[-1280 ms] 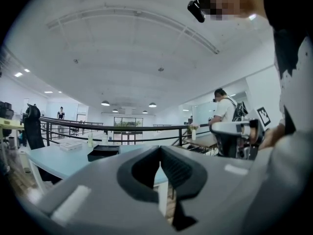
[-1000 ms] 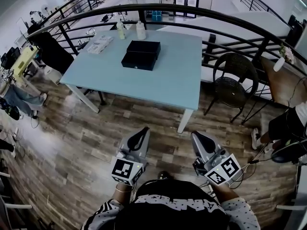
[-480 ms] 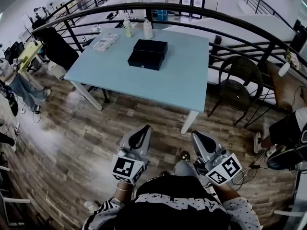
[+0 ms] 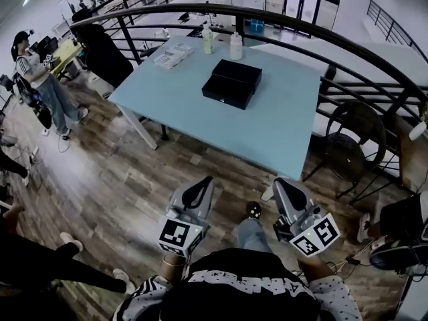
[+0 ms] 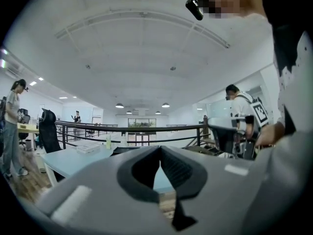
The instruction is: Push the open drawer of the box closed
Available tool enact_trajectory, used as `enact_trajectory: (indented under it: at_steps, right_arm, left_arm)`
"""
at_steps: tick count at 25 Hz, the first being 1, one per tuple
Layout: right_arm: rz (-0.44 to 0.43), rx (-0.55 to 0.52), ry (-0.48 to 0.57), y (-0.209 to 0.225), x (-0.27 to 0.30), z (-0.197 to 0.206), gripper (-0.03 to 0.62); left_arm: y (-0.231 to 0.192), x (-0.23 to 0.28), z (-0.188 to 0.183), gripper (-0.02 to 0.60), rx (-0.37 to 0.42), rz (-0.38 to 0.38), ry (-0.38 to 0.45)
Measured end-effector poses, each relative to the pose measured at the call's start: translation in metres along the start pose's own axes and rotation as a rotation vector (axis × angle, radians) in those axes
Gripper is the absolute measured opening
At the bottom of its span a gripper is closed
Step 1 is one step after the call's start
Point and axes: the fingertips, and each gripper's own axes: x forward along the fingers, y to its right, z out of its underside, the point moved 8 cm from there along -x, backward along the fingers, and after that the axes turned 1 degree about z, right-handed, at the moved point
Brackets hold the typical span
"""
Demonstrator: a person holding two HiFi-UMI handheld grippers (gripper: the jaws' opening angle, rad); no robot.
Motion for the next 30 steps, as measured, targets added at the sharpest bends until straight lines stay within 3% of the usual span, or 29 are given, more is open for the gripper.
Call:
enact_trajectory:
  at_steps: [19,30]
  right_arm:
    - [-0.088,0.026,-0.042,0.084,0.081,0.004,0.003]
    - [-0.18,0.048,-0.048,0.133,0.142,0.002,0.003]
  left_arm:
    - [-0.043,0.07,-0.009,0.0,0.026,-0.078,-0.028]
    - [-0.072,0.106,-0.018,0.0,0.03,-0.205,-0.048]
